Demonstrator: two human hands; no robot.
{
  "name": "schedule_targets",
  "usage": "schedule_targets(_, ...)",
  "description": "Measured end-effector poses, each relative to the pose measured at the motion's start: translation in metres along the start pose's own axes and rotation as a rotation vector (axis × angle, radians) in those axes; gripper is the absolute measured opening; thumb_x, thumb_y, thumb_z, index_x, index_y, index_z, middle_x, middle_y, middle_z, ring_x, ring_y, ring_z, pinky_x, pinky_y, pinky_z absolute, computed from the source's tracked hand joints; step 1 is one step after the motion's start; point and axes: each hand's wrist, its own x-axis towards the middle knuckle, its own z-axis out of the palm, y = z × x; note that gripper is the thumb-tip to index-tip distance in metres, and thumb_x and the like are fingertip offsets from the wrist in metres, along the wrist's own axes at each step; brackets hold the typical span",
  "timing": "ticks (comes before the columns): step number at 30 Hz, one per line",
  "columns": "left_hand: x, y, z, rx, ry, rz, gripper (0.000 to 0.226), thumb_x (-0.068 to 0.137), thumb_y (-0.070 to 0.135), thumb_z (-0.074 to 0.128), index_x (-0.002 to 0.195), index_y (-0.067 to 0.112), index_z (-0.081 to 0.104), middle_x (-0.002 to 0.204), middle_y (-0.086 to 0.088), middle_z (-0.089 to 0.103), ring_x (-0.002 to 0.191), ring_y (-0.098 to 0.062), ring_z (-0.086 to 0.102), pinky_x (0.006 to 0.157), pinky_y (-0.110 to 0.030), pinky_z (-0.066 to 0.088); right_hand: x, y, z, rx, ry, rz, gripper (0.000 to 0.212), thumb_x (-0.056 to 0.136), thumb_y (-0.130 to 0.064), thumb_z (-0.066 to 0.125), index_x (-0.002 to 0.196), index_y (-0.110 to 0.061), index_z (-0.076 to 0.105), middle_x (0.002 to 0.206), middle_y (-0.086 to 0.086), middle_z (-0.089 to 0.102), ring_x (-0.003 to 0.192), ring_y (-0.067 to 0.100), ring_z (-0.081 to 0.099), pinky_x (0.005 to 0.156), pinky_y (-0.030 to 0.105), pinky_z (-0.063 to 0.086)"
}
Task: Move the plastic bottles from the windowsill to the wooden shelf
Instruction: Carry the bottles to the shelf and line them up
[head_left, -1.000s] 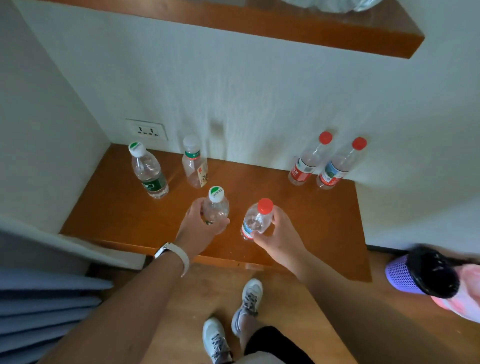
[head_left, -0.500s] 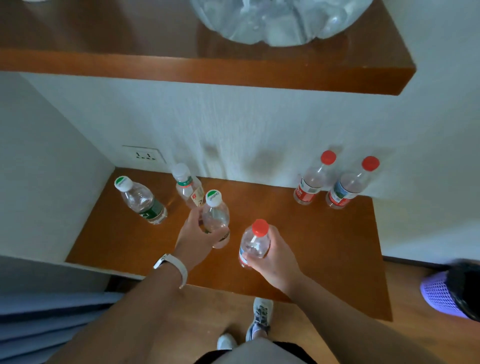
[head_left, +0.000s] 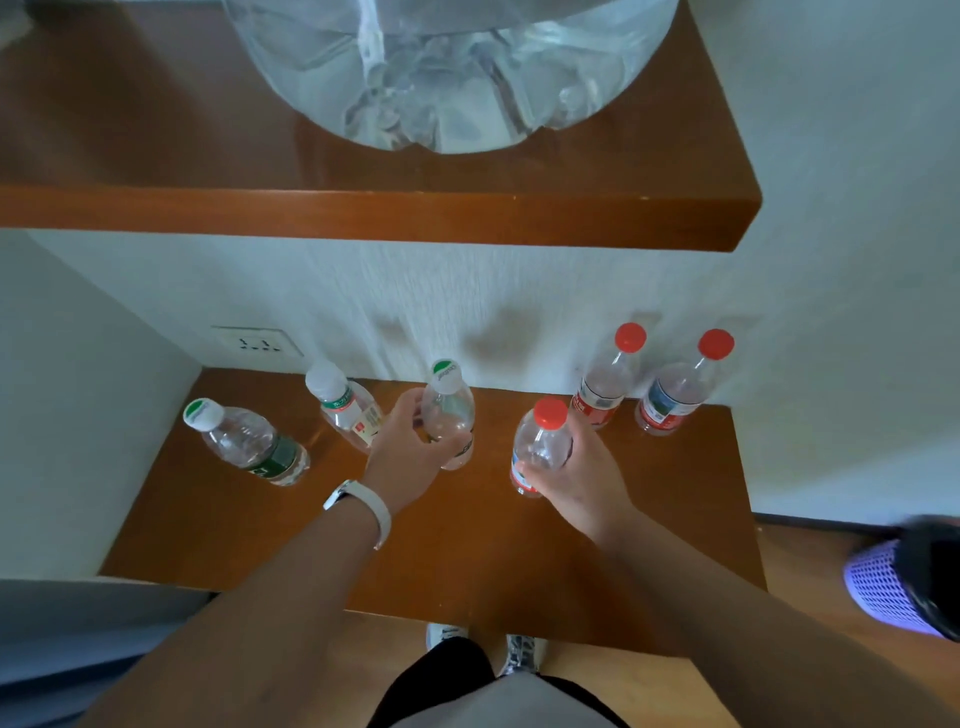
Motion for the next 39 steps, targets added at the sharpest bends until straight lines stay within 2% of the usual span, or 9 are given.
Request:
schedule_targets(3,0.018,0.005,0.005,-0.010,0.006,-0.009,0.058,0.079,0.043,0.079,0.127,0.031,0.050,0.116,0.013,0.062,0.107,-0.009,0.060,0.085,-0.032,0.057,0.017,-0.006,-0.001,0.004,0.035,0.004,0.043,0.077,-0.031,0.079,0.106,-0.031,0.048,0.095,-0.016,0.059,0.084,-0.001,0.059,0.068,0.011,0.042)
schedule_targets(7,0.041,0.013,0.011,-0.037,0.000,-0.025,0.059,0.082,0.035,0.079,0.131,0.029,0.047,0.107,0.016,0.059,0.094,-0.003,0.061,0.065,-0.018,0.053,0.041,-0.010,0.008,-0.023,0.083,0.012,0.044,0.078,-0.031,0.079,0.108,-0.025,0.048,0.094,-0.012,0.059,0.081,-0.006,0.059,0.062,0.007,0.042)
schedule_targets(12,0.056,0.006,0.013,-0.087,0.003,-0.034,0.057,0.083,0.040,0.075,0.132,0.031,0.047,0.112,0.013,0.063,0.096,-0.006,0.064,0.060,-0.014,0.051,0.066,-0.013,0.019,-0.013,0.139,0.039,0.044,0.078,-0.022,0.080,0.111,-0.018,0.051,0.082,-0.016,0.055,0.076,-0.020,0.054,0.060,0.001,0.040)
schedule_targets(19,0.074,0.002,0.014,-0.109,-0.003,-0.015,0.057,0.084,0.036,0.076,0.134,0.029,0.049,0.115,0.015,0.063,0.098,-0.003,0.063,0.068,-0.019,0.054,0.089,-0.020,0.025,-0.005,0.210,0.043,0.046,0.077,-0.022,0.080,0.108,-0.028,0.047,0.090,-0.017,0.055,0.079,-0.008,0.057,0.063,0.000,0.038)
schedule_targets(25,0.084,0.003,0.018,-0.092,-0.035,0.005,0.063,0.083,0.030,0.078,0.139,0.031,0.048,0.117,0.014,0.063,0.099,-0.006,0.064,0.074,-0.023,0.056,0.091,-0.018,0.025,0.024,0.208,0.088,0.054,0.077,-0.021,0.080,0.119,-0.022,0.047,0.097,-0.015,0.054,0.084,-0.018,0.052,0.067,-0.003,0.036)
schedule_targets(28,0.085,-0.001,0.020,-0.095,-0.053,-0.010,0.068,0.082,0.034,0.079,0.141,0.032,0.045,0.124,0.012,0.063,0.106,-0.010,0.064,0.082,-0.029,0.057,0.091,-0.020,0.028,0.058,0.200,0.111,0.058,0.077,-0.019,0.080,0.125,-0.017,0.046,0.104,-0.010,0.056,0.087,-0.005,0.056,0.068,-0.003,0.037)
schedule_targets(31,0.085,-0.001,0.020,-0.088,-0.060,-0.032,0.066,0.080,0.035,0.079,0.137,0.035,0.046,0.125,0.012,0.063,0.109,-0.011,0.063,0.088,-0.036,0.058,0.089,-0.021,0.030,0.053,0.203,0.098,0.055,0.077,-0.021,0.079,0.118,-0.023,0.043,0.102,-0.010,0.055,0.091,-0.001,0.055,0.069,0.005,0.039)
schedule_targets(35,0.079,0.001,0.018,-0.126,-0.054,-0.033,0.076,0.078,0.026,0.082,0.141,0.032,0.040,0.127,0.010,0.058,0.114,-0.012,0.061,0.090,-0.035,0.057,0.076,-0.019,0.028,0.055,0.212,0.081,0.057,0.077,-0.024,0.079,0.121,-0.027,0.043,0.115,-0.007,0.053,0.105,0.003,0.052,0.087,0.018,0.042)
schedule_targets(39,0.068,0.004,0.010,-0.084,-0.052,-0.008,0.087,0.079,0.030,0.081,0.150,0.029,0.031,0.146,0.002,0.047,0.125,-0.013,0.050,0.101,-0.041,0.052,0.054,-0.028,0.017,-0.006,0.183,0.053,0.066,0.085,-0.022,0.074,0.139,-0.022,0.036,0.122,-0.018,0.041,0.104,-0.014,0.043,0.082,-0.001,0.032)
